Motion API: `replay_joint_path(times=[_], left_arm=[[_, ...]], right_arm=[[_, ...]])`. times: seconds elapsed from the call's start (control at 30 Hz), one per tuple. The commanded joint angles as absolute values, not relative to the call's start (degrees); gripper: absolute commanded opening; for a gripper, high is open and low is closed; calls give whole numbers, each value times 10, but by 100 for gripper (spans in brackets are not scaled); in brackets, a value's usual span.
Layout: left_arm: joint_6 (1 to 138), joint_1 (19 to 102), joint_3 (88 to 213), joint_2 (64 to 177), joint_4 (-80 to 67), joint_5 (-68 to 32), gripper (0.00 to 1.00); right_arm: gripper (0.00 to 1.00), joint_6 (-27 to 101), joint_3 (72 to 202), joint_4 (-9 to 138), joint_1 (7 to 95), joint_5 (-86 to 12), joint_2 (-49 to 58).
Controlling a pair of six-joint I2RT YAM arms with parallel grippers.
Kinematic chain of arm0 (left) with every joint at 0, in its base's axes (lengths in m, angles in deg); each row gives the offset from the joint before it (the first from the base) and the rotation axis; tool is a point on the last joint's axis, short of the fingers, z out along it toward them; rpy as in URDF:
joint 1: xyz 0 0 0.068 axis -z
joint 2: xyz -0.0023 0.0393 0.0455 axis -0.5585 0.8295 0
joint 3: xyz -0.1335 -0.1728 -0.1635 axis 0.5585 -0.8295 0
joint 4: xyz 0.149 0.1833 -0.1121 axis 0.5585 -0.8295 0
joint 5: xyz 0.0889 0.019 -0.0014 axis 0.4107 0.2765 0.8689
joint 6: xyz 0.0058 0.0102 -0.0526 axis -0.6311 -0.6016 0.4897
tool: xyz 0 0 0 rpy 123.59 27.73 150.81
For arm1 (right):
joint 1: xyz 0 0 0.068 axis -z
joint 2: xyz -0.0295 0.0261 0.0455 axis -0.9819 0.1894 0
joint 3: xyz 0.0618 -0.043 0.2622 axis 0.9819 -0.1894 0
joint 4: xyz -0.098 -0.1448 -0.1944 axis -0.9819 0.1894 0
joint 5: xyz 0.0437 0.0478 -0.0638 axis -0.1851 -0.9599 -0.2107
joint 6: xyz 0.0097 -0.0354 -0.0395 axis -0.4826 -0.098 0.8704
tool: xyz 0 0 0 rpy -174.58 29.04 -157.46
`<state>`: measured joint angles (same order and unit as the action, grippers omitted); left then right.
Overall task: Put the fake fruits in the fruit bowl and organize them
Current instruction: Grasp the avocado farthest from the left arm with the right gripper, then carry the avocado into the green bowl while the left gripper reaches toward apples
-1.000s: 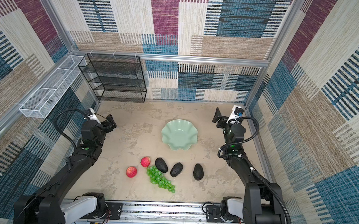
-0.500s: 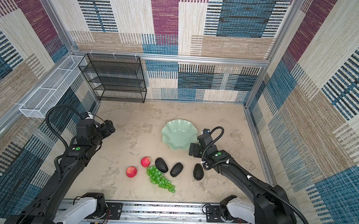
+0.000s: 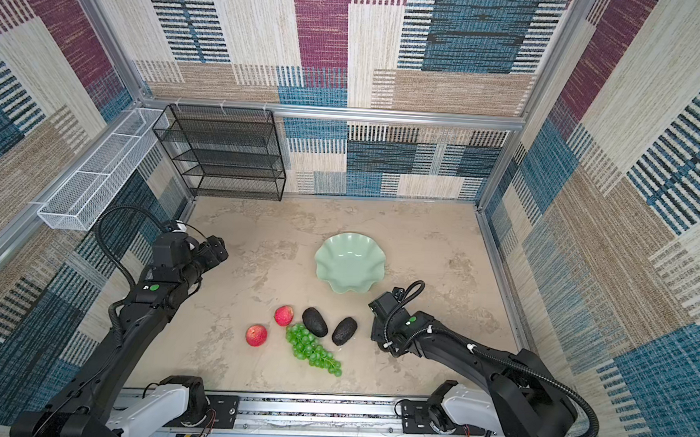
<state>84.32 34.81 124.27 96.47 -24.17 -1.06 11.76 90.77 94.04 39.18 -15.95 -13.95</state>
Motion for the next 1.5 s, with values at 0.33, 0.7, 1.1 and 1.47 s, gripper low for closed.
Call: replay_joint_path(times=[0.33, 0.7, 1.1, 1.47], left_arm=[[875, 347, 1235, 958, -253, -10, 89], [852, 348, 1248, 938, -377, -79, 86], [895, 399, 1171, 902, -430, -137, 83], [913, 514, 1151, 942, -460, -124, 83]], right_arm=[[51, 229, 1094, 904, 388, -117, -137], [51, 316, 1262, 689, 432, -201, 162], [57, 332, 1323, 655, 447, -253, 323], [82, 314, 1294, 633, 457, -271, 289]])
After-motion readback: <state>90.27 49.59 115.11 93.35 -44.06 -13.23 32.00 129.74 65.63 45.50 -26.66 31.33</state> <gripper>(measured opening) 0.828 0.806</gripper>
